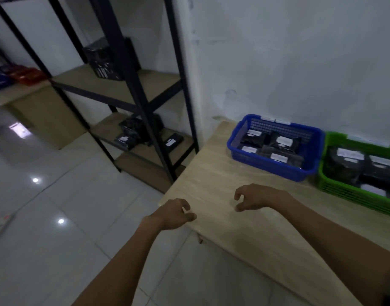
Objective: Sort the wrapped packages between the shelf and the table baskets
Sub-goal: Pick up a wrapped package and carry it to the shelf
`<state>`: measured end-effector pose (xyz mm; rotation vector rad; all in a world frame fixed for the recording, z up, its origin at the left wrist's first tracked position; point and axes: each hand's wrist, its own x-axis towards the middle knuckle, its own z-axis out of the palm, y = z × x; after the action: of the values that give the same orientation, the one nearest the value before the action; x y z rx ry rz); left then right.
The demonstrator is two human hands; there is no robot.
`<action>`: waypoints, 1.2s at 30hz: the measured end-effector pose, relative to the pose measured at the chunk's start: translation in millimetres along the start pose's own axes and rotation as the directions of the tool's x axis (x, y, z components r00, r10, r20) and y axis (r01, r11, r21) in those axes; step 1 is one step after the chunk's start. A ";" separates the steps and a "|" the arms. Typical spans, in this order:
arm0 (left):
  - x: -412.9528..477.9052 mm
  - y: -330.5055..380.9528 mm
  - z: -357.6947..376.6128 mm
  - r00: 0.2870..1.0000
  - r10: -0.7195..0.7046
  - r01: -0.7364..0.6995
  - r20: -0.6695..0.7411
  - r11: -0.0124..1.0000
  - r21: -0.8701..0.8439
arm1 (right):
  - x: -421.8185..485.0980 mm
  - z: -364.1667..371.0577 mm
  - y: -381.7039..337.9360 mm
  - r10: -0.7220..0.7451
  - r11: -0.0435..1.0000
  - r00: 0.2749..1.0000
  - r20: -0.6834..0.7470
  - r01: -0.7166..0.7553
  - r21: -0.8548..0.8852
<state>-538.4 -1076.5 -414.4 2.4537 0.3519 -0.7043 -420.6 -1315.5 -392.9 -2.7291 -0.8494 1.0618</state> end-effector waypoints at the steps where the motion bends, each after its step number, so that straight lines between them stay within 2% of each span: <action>1: 1.3 -13.7 -12.6 1.000 -0.013 0.013 -0.005 1.000 0.004 | 12.8 -3.6 -16.5 -0.023 1.000 1.000 0.011 0.023 -0.008; 6: 15.2 -84.0 -66.1 0.999 0.003 -0.002 -0.037 1.000 0.025 | 71.8 -20.0 -93.6 -0.062 0.997 0.998 0.001 0.062 -0.050; 13: 29.7 -202.7 -148.2 0.999 0.029 -0.027 -0.028 0.998 0.059 | 136.8 -20.0 -203.4 -0.007 0.996 1.000 0.002 0.007 0.094; 18: 51.7 -268.6 -202.3 0.999 0.023 -0.022 -0.022 0.998 0.064 | 189.9 -13.5 -272.9 -0.026 0.982 0.999 0.031 0.019 0.188; 23: 91.9 -315.0 -234.8 0.999 0.028 -0.029 0.022 0.999 0.042 | 257.3 -21.9 -314.1 -0.024 0.981 0.994 0.105 0.003 0.196; 29: 146.5 -371.3 -279.0 0.996 -0.043 0.037 0.083 0.997 0.074 | 349.7 -45.3 -349.3 -0.021 0.967 0.996 0.088 -0.002 0.254; 33: 178.7 -409.8 -311.5 0.995 -0.073 0.071 0.073 0.997 0.025 | 399.9 -57.2 -379.5 0.000 0.965 0.994 0.113 -0.030 0.260; 36: 206.8 -441.7 -333.1 0.990 -0.074 0.071 0.124 0.997 0.025 | 435.9 -62.8 -400.9 0.016 0.960 0.994 0.107 -0.045 0.277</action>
<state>-402.3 -506.6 -487.9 2.4119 0.3887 -0.8911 -303.6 -740.5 -494.8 -2.4786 -0.6161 1.2351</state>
